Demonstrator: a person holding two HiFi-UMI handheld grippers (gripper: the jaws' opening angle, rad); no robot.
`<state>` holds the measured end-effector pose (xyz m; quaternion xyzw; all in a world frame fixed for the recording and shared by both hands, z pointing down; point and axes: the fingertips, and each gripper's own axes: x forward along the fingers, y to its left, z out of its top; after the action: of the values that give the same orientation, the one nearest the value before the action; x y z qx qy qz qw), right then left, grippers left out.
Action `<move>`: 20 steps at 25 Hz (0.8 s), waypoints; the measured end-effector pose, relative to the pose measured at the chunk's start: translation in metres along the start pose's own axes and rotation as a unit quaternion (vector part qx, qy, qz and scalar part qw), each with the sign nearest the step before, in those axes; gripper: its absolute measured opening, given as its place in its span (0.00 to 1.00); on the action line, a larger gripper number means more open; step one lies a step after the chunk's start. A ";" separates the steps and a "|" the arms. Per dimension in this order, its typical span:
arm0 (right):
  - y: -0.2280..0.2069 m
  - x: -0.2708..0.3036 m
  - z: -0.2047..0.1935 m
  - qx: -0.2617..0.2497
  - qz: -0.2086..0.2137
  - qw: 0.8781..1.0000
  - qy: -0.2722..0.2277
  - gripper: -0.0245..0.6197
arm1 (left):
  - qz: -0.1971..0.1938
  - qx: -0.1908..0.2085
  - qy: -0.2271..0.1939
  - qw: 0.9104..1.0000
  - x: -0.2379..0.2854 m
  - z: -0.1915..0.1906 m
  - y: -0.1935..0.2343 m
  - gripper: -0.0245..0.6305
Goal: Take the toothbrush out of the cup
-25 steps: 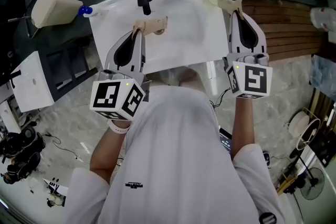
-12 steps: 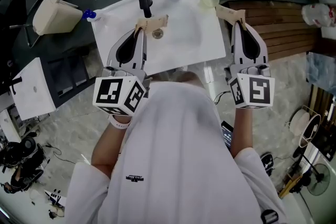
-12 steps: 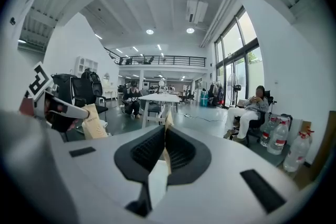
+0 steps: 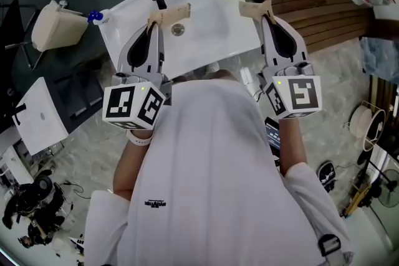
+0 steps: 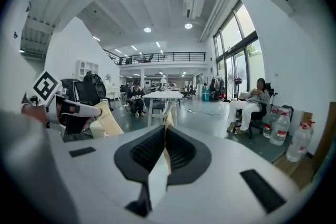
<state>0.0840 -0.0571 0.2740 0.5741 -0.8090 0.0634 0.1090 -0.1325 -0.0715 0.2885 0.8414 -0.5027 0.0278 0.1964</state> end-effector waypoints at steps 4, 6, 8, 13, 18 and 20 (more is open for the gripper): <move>0.006 -0.004 -0.008 0.006 0.013 1.000 0.008 0.05 | -0.006 0.004 0.004 1.000 -0.002 -0.004 -0.008 0.05; 0.006 -0.007 -0.005 0.007 0.014 1.000 0.004 0.05 | -0.006 0.004 0.004 1.000 -0.002 -0.005 -0.011 0.05; 0.006 -0.009 -0.004 0.009 0.017 1.000 0.001 0.05 | -0.007 -0.003 0.006 1.000 -0.003 -0.007 -0.013 0.05; 0.009 -0.013 -0.002 0.015 0.023 1.000 -0.005 0.05 | -0.013 -0.017 0.005 1.000 -0.005 -0.004 -0.021 0.05; 0.012 -0.015 -0.007 0.020 0.026 0.999 -0.003 0.05 | -0.016 -0.011 0.012 1.000 -0.006 -0.009 -0.025 0.05; 0.012 -0.015 -0.007 0.022 0.027 0.999 -0.003 0.05 | -0.018 -0.008 0.015 1.000 -0.006 -0.010 -0.027 0.05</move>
<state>0.0778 -0.0375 0.2772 0.5550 -0.8227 0.0825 0.0918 -0.1104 -0.0519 0.2878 0.8484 -0.4843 0.0328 0.2109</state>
